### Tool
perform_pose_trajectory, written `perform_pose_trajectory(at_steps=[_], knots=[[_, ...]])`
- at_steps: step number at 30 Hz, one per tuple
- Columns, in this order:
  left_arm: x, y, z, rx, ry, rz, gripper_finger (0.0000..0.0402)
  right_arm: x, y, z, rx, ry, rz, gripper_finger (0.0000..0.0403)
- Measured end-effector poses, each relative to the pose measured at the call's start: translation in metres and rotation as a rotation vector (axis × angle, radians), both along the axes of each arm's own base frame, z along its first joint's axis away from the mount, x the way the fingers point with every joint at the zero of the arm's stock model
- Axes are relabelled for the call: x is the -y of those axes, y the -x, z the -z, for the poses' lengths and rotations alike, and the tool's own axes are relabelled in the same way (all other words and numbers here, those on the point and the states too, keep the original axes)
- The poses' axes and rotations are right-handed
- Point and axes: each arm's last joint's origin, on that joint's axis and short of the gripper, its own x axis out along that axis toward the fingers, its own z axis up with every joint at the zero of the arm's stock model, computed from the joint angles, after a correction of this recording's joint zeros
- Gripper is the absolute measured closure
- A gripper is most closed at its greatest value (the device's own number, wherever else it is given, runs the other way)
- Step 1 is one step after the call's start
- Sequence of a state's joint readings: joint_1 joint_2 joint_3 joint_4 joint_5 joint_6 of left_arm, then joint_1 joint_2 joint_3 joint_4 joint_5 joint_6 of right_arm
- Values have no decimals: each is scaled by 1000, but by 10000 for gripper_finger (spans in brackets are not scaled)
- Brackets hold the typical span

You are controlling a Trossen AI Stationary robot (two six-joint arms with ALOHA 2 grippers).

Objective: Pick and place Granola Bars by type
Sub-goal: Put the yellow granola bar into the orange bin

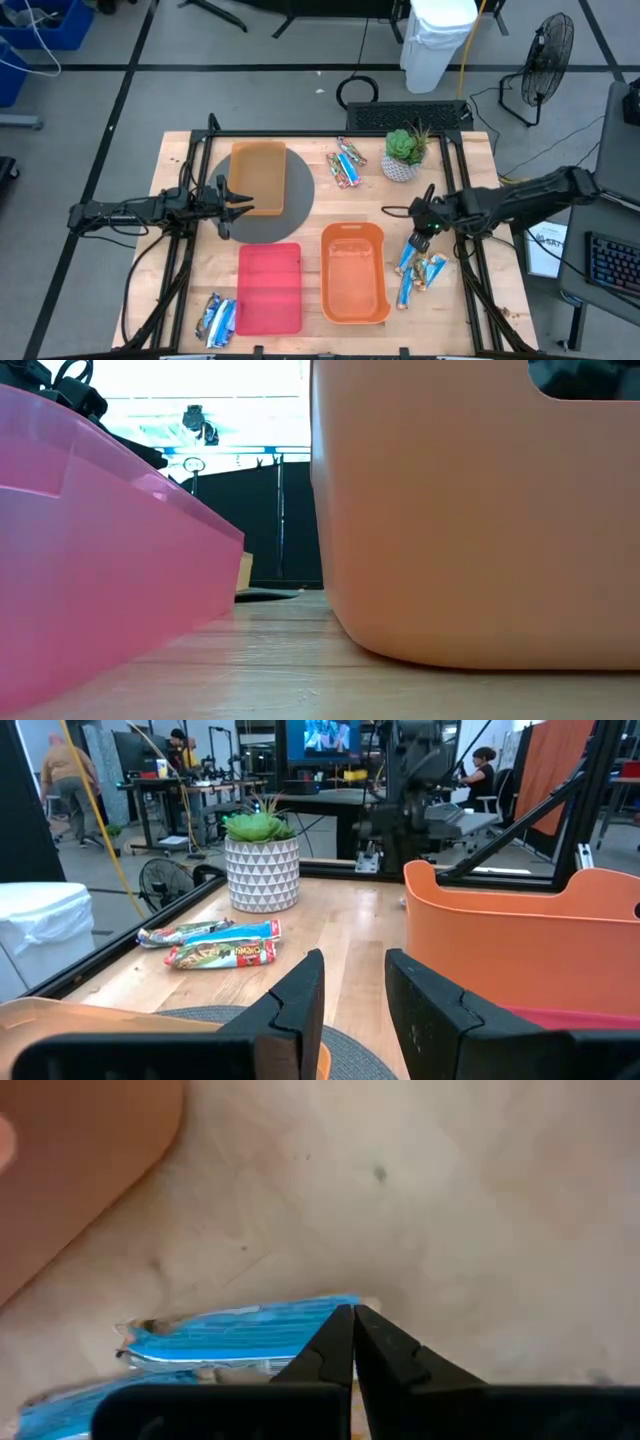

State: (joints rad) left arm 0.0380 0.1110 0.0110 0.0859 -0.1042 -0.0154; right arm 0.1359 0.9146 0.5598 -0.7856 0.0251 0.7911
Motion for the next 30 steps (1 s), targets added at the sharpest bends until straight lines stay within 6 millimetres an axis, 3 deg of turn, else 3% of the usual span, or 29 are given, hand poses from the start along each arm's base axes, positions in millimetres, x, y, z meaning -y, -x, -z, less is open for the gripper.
perform_pose_trajectory(at_steps=[3,7,16,21,30], knots=[[0,0,0,0,0,0,289,0,5,22,-22,-53,-10,373],[0,0,0,-1,0,-1,289,1,10,35,-18,-77,-2,326],[0,0,0,0,0,-1,289,3,15,44,-24,-86,32,223],[0,0,0,-1,0,-1,289,2,13,38,-5,-111,66,200],[0,0,0,0,0,-1,289,-1,5,27,84,-221,85,195]])
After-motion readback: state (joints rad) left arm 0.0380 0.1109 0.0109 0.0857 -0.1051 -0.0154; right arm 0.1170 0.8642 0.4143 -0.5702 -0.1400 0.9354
